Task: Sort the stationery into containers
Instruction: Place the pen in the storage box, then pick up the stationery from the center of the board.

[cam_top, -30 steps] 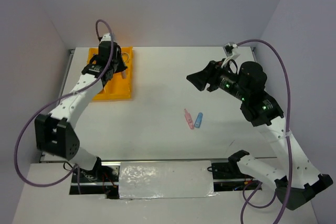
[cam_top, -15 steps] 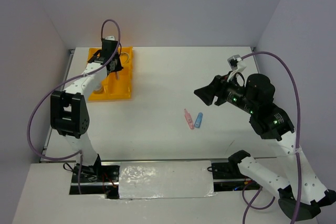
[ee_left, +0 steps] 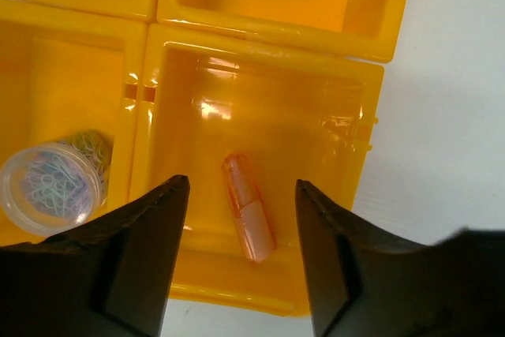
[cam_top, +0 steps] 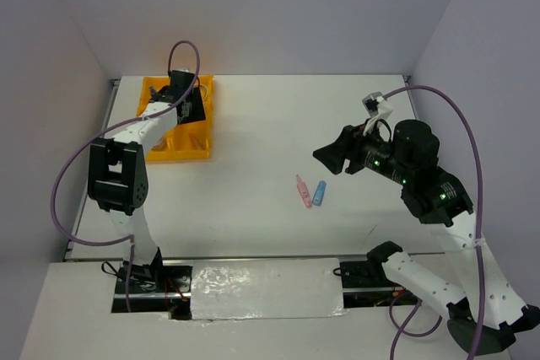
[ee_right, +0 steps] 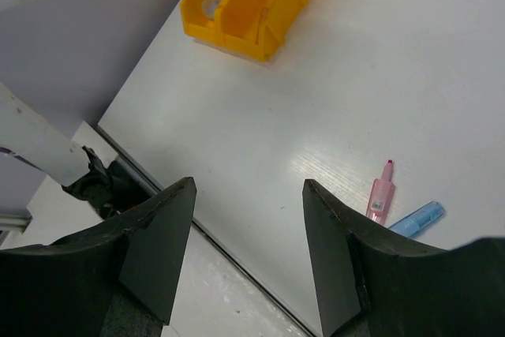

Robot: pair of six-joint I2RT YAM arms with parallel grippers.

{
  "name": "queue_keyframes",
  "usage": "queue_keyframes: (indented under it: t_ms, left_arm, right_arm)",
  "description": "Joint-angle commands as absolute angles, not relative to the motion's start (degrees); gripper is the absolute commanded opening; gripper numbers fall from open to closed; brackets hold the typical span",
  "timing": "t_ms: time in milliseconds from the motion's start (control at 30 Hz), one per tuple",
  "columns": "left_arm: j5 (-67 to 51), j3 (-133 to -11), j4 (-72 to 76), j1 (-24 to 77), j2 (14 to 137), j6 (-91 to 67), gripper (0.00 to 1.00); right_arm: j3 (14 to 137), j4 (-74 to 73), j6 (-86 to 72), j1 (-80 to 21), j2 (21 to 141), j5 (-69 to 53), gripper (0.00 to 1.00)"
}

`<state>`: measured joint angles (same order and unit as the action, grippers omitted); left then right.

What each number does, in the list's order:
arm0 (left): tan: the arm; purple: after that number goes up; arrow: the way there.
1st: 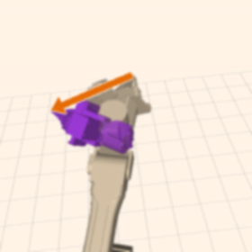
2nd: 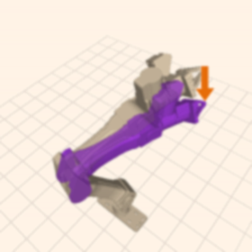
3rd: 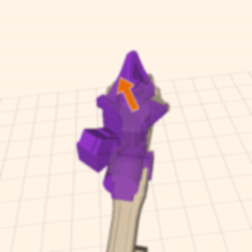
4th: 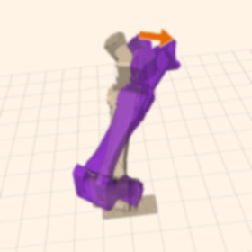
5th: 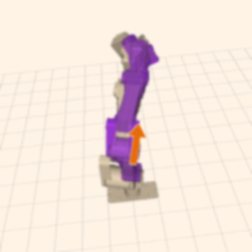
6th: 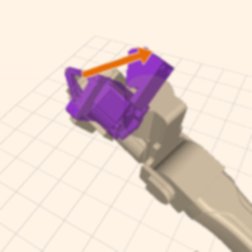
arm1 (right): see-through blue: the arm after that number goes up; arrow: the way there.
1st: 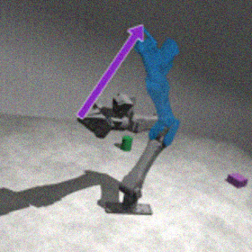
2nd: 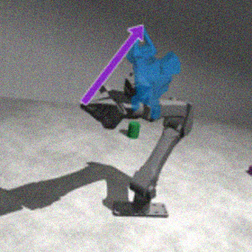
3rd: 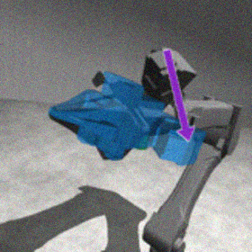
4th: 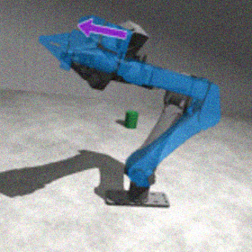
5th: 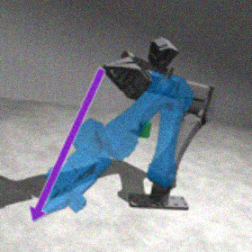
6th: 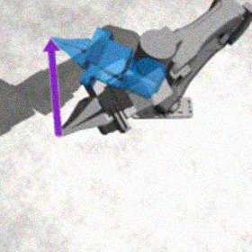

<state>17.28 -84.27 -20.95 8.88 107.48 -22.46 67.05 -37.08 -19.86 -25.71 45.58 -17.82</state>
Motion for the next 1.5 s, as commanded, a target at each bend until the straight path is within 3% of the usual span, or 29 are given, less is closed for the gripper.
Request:
queue_keyframes:
  t_ms: [0,167,200,333,400,500,733,967,1400,1467]
  left_arm:
    - [18.55,-86.48,-21.0,8.79,107.32,-22.24,0.76]
    - [16.09,-95.07,-28.2,9.14,104.42,-23.73,0.83]
    - [15.74,-96.84,-31.87,9.49,102.76,-23.99,0.92]
    - [14.59,-103.53,-42.7,13.34,98.97,-26.27,0.99]
    - [14.59,-102.14,-46.21,15.54,95.2,-27.85,0.99]
    - [14.15,-94.77,-47.46,17.14,88.09,-29.26,0.99]
    - [9.4,-82.53,-48.77,18.19,75.86,-29.27,0.99]
    - [10.9,-86.74,-54.05,18.19,75.41,-25.4,0.99]
    - [10.02,-85.96,-53.61,18.19,76.2,-23.29,0.99]
    - [9.41,-86.13,-53.26,18.19,76.73,-23.2,0.99]
  right_arm:
    - [66.71,-37.27,-19.69,-25.58,46.31,-19.34,0.65]
    - [68.11,-43.58,-21.7,-25.49,51.93,-10.3,0.66]
    - [68.12,-45.25,-22.32,-25.49,55.68,-8.28,0.67]
    - [64.0,-48.86,-29.5,-25.58,63.53,6.19,0.7]
    - [61.89,-48.0,-32.85,-25.66,66.7,10.26,0.78]
    - [60.56,-45.97,-34.1,-25.66,70.65,13.71,0.78]
    - [57.4,-39.56,-37.18,-25.58,80.85,16.79,0.68]
    - [56.69,-35.42,-38.06,-25.75,89.91,14.68,0.57]
    - [47.91,-29.09,-40.78,-27.68,92.02,11.86,0.55]
    - [46.33,-28.31,-41.65,-28.04,91.93,11.95,0.47]
